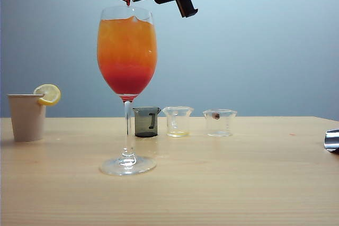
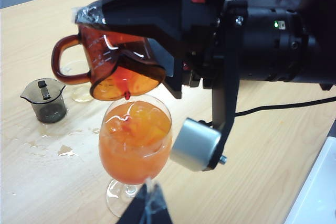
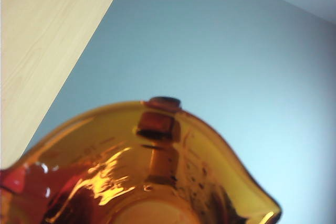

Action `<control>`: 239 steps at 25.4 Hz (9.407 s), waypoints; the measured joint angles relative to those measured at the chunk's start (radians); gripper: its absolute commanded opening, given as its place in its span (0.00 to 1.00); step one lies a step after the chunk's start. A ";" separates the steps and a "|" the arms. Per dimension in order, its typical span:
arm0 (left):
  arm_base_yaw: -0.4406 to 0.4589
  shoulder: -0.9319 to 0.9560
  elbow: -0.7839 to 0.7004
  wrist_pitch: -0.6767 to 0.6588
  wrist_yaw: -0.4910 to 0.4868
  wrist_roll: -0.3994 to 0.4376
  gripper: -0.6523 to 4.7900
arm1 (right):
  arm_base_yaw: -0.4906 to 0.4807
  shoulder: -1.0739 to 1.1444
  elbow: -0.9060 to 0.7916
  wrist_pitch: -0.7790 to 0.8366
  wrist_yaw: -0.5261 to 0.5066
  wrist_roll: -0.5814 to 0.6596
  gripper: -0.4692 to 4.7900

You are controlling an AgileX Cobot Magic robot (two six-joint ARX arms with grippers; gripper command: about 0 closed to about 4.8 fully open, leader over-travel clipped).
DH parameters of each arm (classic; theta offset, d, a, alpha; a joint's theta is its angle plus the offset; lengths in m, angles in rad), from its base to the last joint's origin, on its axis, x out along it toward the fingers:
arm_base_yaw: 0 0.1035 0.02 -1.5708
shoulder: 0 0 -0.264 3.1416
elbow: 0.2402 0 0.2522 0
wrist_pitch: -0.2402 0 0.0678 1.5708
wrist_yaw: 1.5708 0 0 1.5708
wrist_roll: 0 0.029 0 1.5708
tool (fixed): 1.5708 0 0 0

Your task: Pick up the fourth measuring cup from the left, pour the grenadine inside into the goblet, and finally put the measuring cup back in its original place.

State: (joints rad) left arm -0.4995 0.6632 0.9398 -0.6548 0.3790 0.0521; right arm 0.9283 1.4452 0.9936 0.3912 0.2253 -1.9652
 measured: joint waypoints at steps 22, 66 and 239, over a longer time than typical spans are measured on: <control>0.000 0.000 0.000 0.000 0.000 0.000 0.11 | 0.000 0.000 0.000 -0.015 0.000 0.001 0.13; 0.000 0.000 0.000 0.001 0.000 0.000 0.11 | -0.002 0.000 0.000 -0.075 0.063 0.232 0.11; 0.000 0.028 0.000 0.034 -0.001 -0.004 0.11 | -0.772 0.343 -0.001 -0.258 -0.309 1.939 0.08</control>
State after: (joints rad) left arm -0.4995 0.6910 0.9398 -0.6212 0.3779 0.0483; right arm 0.1558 1.7878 0.9924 0.1333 -0.0841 -0.0261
